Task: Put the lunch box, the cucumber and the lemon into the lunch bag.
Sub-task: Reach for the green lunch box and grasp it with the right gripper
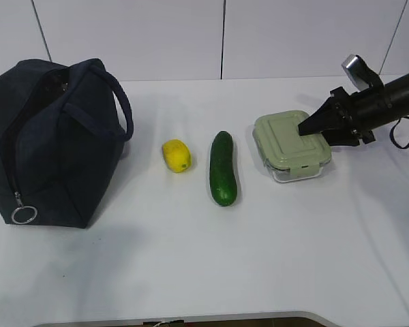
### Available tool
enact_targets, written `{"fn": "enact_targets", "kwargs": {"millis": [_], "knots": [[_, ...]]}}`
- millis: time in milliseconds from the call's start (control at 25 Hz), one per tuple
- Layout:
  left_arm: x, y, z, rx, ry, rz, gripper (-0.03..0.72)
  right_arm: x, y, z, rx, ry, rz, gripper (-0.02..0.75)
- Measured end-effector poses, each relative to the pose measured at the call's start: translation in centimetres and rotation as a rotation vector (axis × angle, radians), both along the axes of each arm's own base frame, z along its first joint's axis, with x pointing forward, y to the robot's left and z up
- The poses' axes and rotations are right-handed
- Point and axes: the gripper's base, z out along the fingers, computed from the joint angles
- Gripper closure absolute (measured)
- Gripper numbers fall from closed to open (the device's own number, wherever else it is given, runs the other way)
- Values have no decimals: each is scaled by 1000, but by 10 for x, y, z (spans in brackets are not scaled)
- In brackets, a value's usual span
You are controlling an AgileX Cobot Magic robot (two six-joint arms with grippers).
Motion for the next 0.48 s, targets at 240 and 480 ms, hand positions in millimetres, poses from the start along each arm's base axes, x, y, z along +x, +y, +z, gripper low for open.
{"fn": "enact_targets", "kwargs": {"millis": [240, 480], "knots": [[0, 0, 0, 0, 0, 0, 463, 0, 0, 0, 1, -2, -1, 320], [0, 0, 0, 0, 0, 0, 463, 0, 0, 0, 2, 2, -3, 337]]}}
